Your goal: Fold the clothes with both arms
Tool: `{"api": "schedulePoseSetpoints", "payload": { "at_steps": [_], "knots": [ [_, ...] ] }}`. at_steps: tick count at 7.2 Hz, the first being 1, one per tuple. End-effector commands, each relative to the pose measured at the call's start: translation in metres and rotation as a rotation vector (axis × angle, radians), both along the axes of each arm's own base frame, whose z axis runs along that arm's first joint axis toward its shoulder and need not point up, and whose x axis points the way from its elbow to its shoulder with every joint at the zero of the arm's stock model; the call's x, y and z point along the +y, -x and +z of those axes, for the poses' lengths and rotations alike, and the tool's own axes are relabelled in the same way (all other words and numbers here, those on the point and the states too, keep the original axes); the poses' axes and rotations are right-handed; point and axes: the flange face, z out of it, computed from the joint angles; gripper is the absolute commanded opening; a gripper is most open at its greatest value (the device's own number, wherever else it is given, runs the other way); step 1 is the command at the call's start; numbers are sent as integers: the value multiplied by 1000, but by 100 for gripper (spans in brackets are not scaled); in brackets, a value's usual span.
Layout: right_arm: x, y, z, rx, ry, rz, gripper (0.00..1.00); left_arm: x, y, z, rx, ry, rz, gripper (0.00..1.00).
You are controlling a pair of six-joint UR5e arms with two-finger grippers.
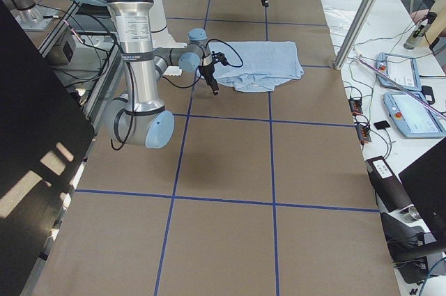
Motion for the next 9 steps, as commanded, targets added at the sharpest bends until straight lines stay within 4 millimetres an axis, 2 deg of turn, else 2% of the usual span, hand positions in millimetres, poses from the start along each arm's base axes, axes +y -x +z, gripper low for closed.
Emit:
{"api": "schedulePoseSetpoints", "payload": {
  "at_steps": [1,4,5,7,9],
  "knots": [
    [-27,33,-41,-46,-5,43,100,1,0,-1,0,1,1,48],
    [-65,80,-52,-23,0,77,100,1,0,0,-1,3,0,48],
    [-69,87,-55,-23,0,81,100,2,-1,0,0,4,1,48],
    [-101,72,-43,4,4,118,100,1,0,0,-1,3,0,48],
    [-138,38,-22,47,-18,77,100,1,0,0,-1,3,0,48]
  ]
}}
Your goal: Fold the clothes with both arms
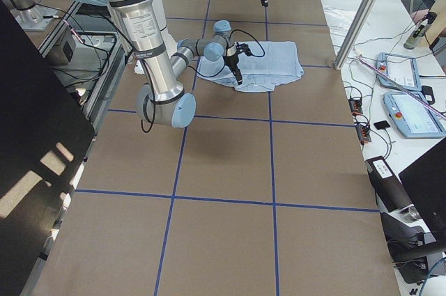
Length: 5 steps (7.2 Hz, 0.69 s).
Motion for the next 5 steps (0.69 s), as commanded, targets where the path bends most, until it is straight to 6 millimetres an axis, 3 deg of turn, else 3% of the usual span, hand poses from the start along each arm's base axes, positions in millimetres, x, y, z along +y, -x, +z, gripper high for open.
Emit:
{"api": "schedulePoseSetpoints", "payload": {
  "at_steps": [1,2,5],
  "knots": [
    [-32,-55,41,35,33,-36,100,0,0,0,0,0,0,48],
    [-20,-77,55,8,24,-40,100,0,0,-2,2,-3,0,48],
    [-15,-76,26,-91,88,59,100,2,2,-6,4,-5,0,48]
  ]
}}
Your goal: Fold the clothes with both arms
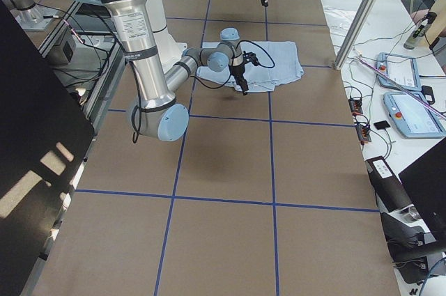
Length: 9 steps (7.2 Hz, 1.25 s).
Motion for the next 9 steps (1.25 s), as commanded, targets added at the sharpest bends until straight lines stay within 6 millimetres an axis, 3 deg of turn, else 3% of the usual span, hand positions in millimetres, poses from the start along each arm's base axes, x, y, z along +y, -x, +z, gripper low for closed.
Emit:
{"api": "schedulePoseSetpoints", "payload": {
  "at_steps": [1,3,6,8,9],
  "knots": [
    [16,0,-23,-116,149,164,100,3,3,-5,0,0,0,48],
    [65,24,-45,-227,361,325,100,3,3,-5,0,0,0,48],
    [129,44,-77,-386,660,615,100,4,5,-7,3,-3,-2,48],
    [171,66,-75,-431,855,807,100,5,4,-5,1,1,-1,48],
    [183,72,-73,-445,873,850,100,6,5,-5,1,1,-1,48]
  ]
}}
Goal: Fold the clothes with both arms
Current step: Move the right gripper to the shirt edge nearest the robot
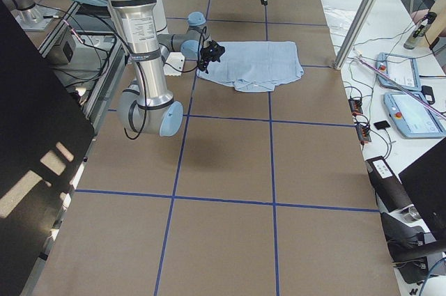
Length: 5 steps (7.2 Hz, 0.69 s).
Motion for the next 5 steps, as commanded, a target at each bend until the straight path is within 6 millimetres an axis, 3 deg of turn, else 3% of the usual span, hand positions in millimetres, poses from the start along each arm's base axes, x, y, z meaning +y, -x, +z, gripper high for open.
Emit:
{"api": "schedulePoseSetpoints", "payload": {
  "at_steps": [1,5],
  "knots": [
    [34,16,5,-13,84,59,99,1,0,1,0,2,0,48],
    [50,28,12,6,88,31,98,2,1,-1,4,1,-2,48]
  ]
}}
